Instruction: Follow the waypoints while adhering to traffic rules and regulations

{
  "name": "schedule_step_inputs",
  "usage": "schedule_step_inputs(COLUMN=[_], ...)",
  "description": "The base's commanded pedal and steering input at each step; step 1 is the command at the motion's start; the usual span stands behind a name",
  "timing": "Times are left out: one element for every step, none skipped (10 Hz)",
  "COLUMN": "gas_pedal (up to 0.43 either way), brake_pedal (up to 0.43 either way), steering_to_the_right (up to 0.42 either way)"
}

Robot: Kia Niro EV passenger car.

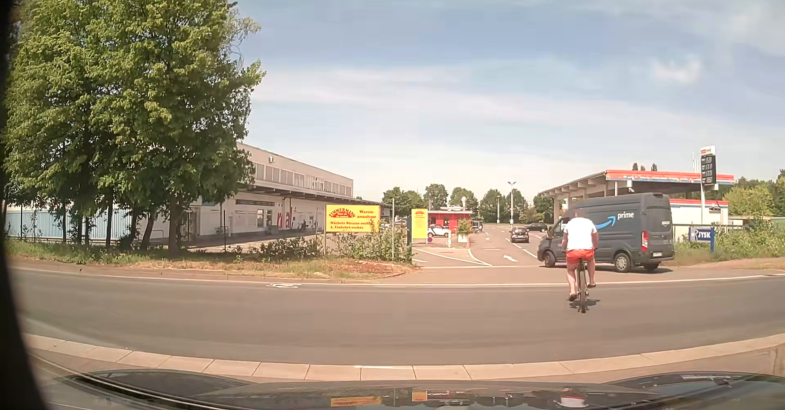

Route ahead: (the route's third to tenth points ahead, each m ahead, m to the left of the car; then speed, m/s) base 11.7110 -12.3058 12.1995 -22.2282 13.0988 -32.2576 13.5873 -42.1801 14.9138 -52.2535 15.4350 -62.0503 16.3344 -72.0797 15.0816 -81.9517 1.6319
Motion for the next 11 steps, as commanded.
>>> schedule_step_inputs(gas_pedal=[0.118,0.118,0.118,0.118,0.098,0.059,0.059,0.047,0.0,0.0,0.0], brake_pedal=[0.0,0.0,0.0,0.0,0.0,0.0,0.0,0.0,0.0,0.0,0.0], steering_to_the_right=[0.009,0.026,0.045,0.072,0.101,0.126,0.165,0.205,0.24,0.277,0.312])
